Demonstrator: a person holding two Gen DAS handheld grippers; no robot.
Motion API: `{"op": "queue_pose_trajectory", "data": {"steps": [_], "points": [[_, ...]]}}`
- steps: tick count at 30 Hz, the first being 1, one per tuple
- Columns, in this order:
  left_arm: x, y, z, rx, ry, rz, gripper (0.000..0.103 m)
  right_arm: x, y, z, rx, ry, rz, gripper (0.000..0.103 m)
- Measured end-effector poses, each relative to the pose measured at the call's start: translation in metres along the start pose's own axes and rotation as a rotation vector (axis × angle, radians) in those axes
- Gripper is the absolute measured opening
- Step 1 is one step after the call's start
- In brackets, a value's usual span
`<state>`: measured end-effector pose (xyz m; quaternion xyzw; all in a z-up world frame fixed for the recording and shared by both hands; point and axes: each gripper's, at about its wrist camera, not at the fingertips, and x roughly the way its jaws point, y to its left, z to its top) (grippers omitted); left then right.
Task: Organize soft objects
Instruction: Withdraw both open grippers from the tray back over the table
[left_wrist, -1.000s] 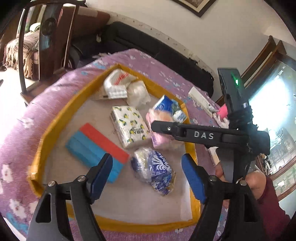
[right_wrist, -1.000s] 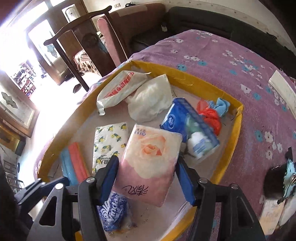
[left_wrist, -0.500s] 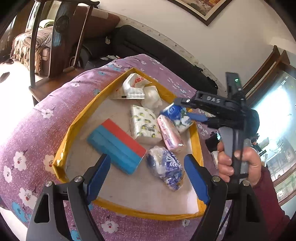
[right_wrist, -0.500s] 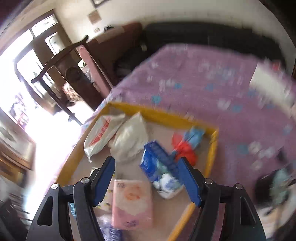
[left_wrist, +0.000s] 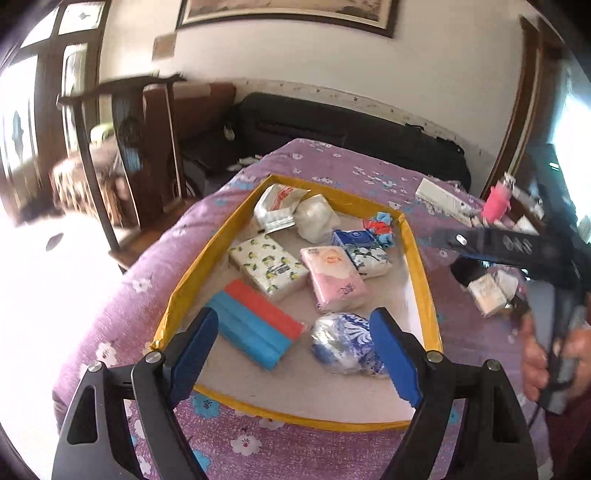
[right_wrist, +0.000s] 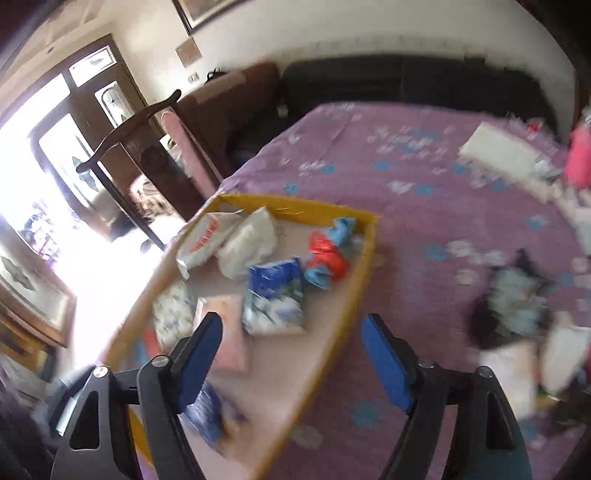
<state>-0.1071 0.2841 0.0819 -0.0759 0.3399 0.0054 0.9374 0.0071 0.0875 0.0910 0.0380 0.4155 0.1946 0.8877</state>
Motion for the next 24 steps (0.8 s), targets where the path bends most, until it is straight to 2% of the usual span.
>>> {"op": "queue_pose_trajectory", "data": {"steps": [4, 12, 16, 19, 24], "points": [[-0.007, -0.027, -0.004, 0.07, -0.007, 0.029, 0.086, -0.028, -0.017, -0.028, -0.048, -0.037, -0.086, 0.088], [-0.019, -0.075, -0.016, 0.158, 0.018, 0.023, 0.087, -0.066, -0.067, -0.085, -0.04, -0.047, -0.17, 0.09], [-0.022, -0.102, -0.024, 0.206, 0.037, -0.001, 0.088, -0.083, -0.099, -0.107, 0.01, -0.051, -0.198, 0.09], [-0.019, -0.123, -0.031, 0.233, 0.069, -0.048, 0.088, -0.1, -0.13, -0.126, 0.074, -0.06, -0.233, 0.091], [0.0, -0.163, -0.048, 0.306, 0.127, -0.09, 0.088, -0.134, -0.181, -0.155, 0.205, -0.088, -0.273, 0.091]]}}
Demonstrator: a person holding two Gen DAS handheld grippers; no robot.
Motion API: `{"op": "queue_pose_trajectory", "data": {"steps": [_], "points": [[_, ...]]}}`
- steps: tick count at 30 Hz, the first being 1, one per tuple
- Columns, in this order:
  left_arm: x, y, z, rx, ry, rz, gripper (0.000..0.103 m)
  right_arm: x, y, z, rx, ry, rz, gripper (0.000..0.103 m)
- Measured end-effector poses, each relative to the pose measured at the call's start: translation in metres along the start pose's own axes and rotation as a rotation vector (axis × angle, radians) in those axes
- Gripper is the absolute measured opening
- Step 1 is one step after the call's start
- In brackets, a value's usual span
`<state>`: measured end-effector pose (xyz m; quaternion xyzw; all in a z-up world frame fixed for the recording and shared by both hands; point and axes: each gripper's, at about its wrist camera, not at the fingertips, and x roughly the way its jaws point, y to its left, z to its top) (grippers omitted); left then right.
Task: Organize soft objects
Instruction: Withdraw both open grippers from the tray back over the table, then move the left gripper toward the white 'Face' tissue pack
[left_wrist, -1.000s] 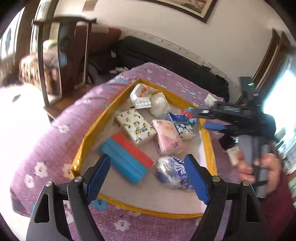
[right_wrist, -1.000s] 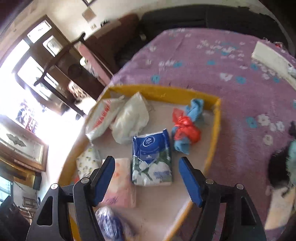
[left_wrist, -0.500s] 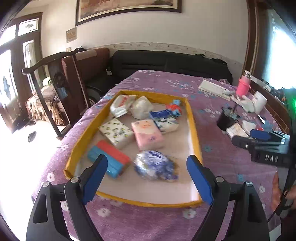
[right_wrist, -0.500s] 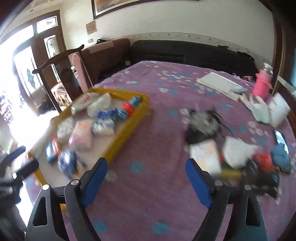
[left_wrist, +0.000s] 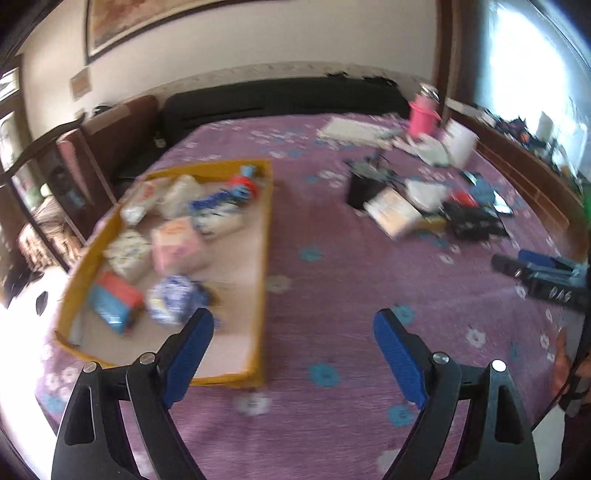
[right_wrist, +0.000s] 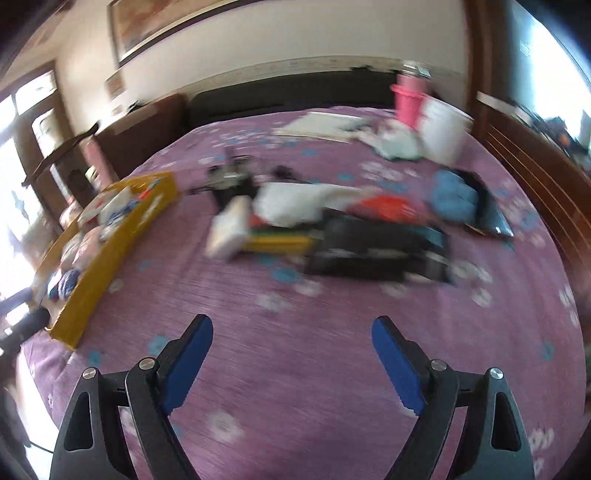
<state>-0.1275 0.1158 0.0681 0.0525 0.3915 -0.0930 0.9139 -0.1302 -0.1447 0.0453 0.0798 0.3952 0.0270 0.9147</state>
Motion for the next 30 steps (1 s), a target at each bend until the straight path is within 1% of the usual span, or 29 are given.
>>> {"op": "queue_pose_trajectory", "data": {"steps": [3, 5, 8, 11, 14, 16, 18, 20, 22, 25, 28, 30], "points": [[0.025, -0.026, 0.002, 0.042, 0.053, -0.048, 0.088, -0.01, -0.029, -0.004, 0.053, -0.022, -0.035, 0.092], [0.039, -0.037, 0.005, 0.053, 0.078, -0.082, 0.088, -0.014, -0.041, -0.002, 0.084, -0.035, -0.045, 0.092], [0.058, -0.053, 0.015, 0.053, 0.09, -0.104, 0.088, -0.017, -0.056, 0.008, 0.132, -0.072, -0.048, 0.092], [0.07, -0.061, 0.023, 0.048, 0.075, -0.116, 0.088, -0.012, -0.063, 0.017, 0.152, -0.107, -0.046, 0.093], [0.081, -0.063, 0.023, 0.033, 0.088, -0.117, 0.088, 0.003, -0.066, 0.021, 0.155, -0.122, -0.059, 0.093], [0.087, -0.061, 0.022, 0.021, 0.118, -0.129, 0.088, 0.013, -0.07, 0.021, 0.173, -0.119, -0.048, 0.093], [0.088, -0.055, 0.023, -0.013, 0.117, -0.154, 0.088, 0.015, -0.073, 0.021, 0.184, -0.115, -0.037, 0.093], [0.095, -0.048, 0.023, -0.056, 0.149, -0.176, 0.088, 0.012, -0.076, 0.021, 0.192, -0.138, -0.035, 0.093], [0.096, -0.042, 0.023, -0.086, 0.142, -0.202, 0.091, 0.014, -0.08, 0.02, 0.213, -0.134, -0.034, 0.094], [0.097, -0.041, 0.022, -0.09, 0.142, -0.219, 0.094, 0.019, -0.087, 0.019, 0.248, -0.115, -0.019, 0.094], [0.099, -0.044, 0.023, -0.076, 0.15, -0.223, 0.098, 0.023, -0.09, 0.019, 0.269, -0.095, -0.011, 0.094], [0.099, -0.046, 0.023, -0.069, 0.153, -0.22, 0.099, 0.025, -0.09, 0.019, 0.27, -0.087, -0.011, 0.094]]}}
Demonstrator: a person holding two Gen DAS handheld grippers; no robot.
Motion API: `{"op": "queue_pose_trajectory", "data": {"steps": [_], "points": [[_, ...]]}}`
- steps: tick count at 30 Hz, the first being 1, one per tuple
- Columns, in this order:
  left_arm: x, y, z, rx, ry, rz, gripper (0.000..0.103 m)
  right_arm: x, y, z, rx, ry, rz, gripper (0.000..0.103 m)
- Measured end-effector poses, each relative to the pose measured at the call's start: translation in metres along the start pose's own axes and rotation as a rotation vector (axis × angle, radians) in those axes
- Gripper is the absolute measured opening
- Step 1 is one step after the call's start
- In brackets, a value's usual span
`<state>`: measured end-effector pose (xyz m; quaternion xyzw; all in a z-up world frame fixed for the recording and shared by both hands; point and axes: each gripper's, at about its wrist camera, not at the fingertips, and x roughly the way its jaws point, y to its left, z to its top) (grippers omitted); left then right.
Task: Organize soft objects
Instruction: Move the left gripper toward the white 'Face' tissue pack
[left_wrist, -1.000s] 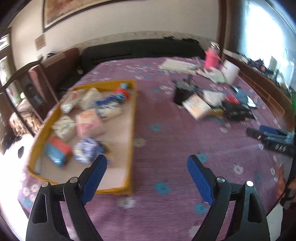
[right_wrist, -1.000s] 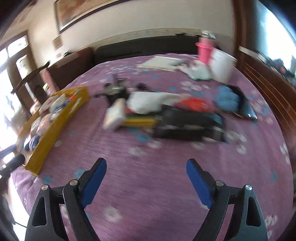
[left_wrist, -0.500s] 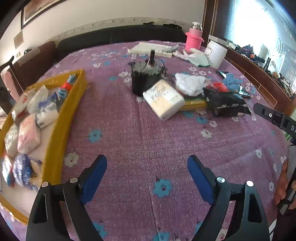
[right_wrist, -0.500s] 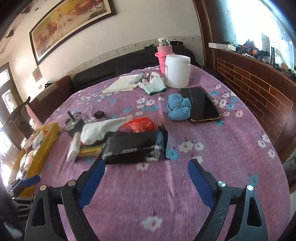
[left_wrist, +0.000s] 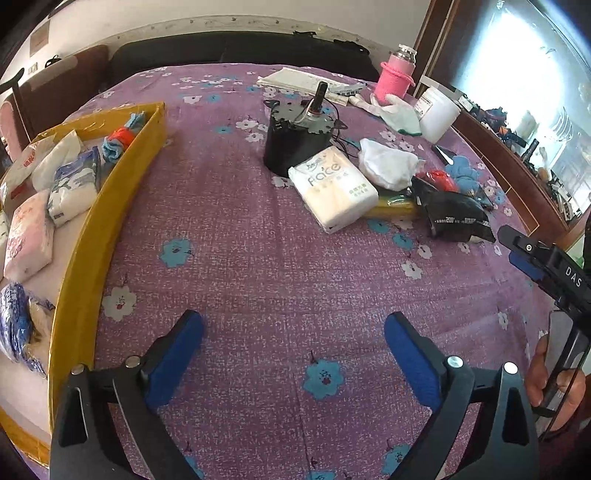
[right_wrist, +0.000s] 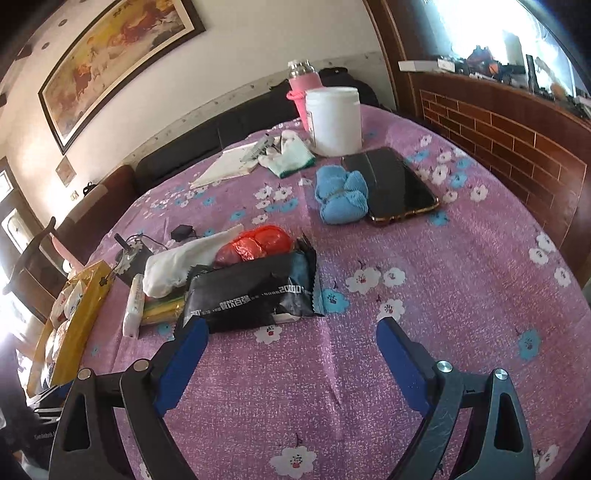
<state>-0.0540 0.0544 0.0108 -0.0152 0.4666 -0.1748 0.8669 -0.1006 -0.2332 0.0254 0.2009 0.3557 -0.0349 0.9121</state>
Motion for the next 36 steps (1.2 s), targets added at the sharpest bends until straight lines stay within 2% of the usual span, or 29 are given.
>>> {"op": "queue_pose_trajectory", "data": {"steps": [25, 32, 36], "points": [[-0.0003, 0.003, 0.0007, -0.016, 0.005, -0.054, 0.103, 0.006, -0.0027, -0.0016, 0.001, 0.029, -0.008, 0.095], [0.0023, -0.0029, -0.0002, 0.026, 0.021, -0.024, 0.103, 0.0058, -0.0065, -0.0002, 0.01, 0.025, -0.018, 0.095], [-0.0038, 0.0063, 0.0006, -0.027, 0.018, -0.075, 0.103, 0.0042, -0.0084, -0.0002, 0.021, 0.021, -0.024, 0.095]]}}
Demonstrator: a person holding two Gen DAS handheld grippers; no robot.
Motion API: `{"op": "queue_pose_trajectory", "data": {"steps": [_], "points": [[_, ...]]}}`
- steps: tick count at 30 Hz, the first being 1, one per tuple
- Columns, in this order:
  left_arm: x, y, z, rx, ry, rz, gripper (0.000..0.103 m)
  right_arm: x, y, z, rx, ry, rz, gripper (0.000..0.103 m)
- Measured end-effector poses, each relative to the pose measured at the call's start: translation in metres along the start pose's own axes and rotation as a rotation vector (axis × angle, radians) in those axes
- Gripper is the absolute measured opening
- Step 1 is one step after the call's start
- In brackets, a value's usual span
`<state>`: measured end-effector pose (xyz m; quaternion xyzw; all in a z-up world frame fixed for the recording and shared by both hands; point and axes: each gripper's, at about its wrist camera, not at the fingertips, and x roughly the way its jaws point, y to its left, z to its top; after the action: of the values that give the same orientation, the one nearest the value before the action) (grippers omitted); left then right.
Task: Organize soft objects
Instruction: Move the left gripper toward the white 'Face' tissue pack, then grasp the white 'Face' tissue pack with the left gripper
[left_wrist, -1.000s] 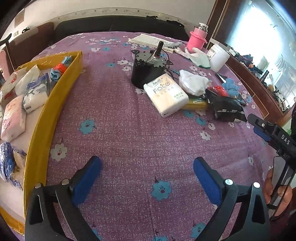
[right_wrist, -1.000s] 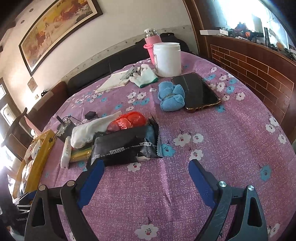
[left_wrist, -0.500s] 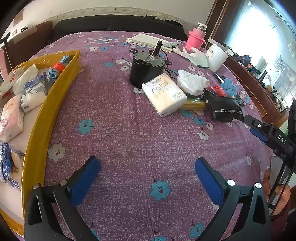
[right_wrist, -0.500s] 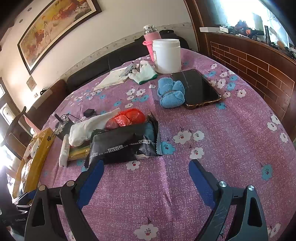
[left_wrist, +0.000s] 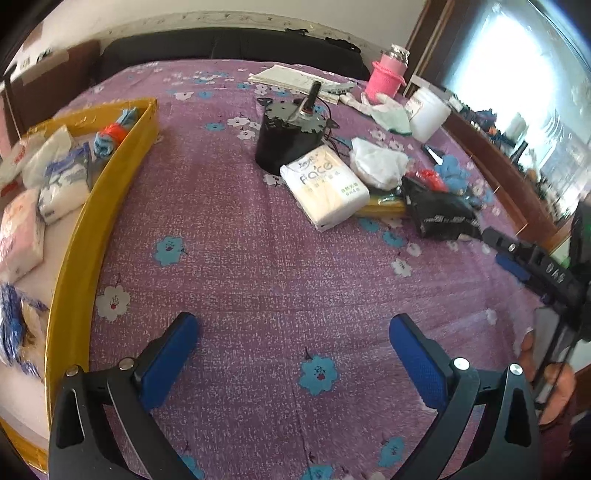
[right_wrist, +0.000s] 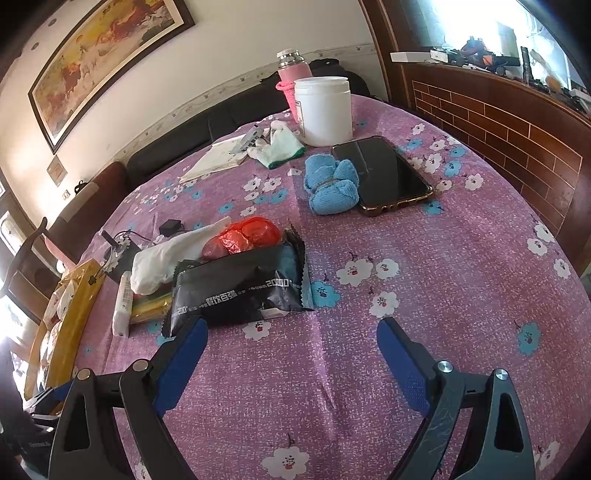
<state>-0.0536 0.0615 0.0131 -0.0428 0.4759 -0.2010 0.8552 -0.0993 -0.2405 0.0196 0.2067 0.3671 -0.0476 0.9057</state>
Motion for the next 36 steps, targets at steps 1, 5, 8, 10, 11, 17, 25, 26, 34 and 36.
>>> {"op": "queue_pose_trajectory", "data": {"steps": [1, 5, 8, 10, 11, 17, 25, 26, 34, 36], "points": [[-0.003, 0.002, 0.001, -0.023, 0.009, -0.02, 0.103, -0.001, -0.001, 0.0, 0.003, -0.003, 0.0, 0.095], [-0.013, -0.004, 0.022, -0.039, -0.02, -0.014, 0.103, -0.002, -0.001, 0.0, 0.004, -0.007, 0.006, 0.095], [-0.006, -0.006, 0.048, -0.084, -0.022, -0.048, 0.103, -0.003, 0.001, 0.0, -0.004, -0.011, 0.014, 0.095], [0.011, -0.003, 0.063, -0.135, 0.008, -0.062, 0.103, -0.005, 0.002, -0.001, -0.008, -0.017, 0.017, 0.095], [0.021, -0.001, 0.069, -0.152, 0.028, -0.062, 0.102, -0.005, 0.002, -0.001, -0.008, -0.018, 0.018, 0.095], [0.059, -0.003, 0.091, -0.167, 0.031, -0.006, 0.083, -0.006, 0.002, -0.001, -0.006, -0.019, 0.024, 0.095], [0.062, -0.027, 0.085, -0.016, 0.03, 0.021, 0.05, -0.003, 0.002, -0.001, 0.0, -0.004, 0.023, 0.095], [0.058, -0.026, 0.082, -0.014, 0.035, 0.013, 0.049, -0.003, 0.001, 0.0, 0.004, -0.003, 0.021, 0.095], [-0.001, -0.016, 0.038, 0.008, -0.012, -0.033, 0.047, 0.0, 0.0, 0.0, 0.013, 0.012, 0.013, 0.095], [-0.009, -0.016, 0.026, 0.019, -0.031, -0.025, 0.047, 0.002, 0.0, 0.0, 0.014, 0.018, 0.011, 0.095]]}}
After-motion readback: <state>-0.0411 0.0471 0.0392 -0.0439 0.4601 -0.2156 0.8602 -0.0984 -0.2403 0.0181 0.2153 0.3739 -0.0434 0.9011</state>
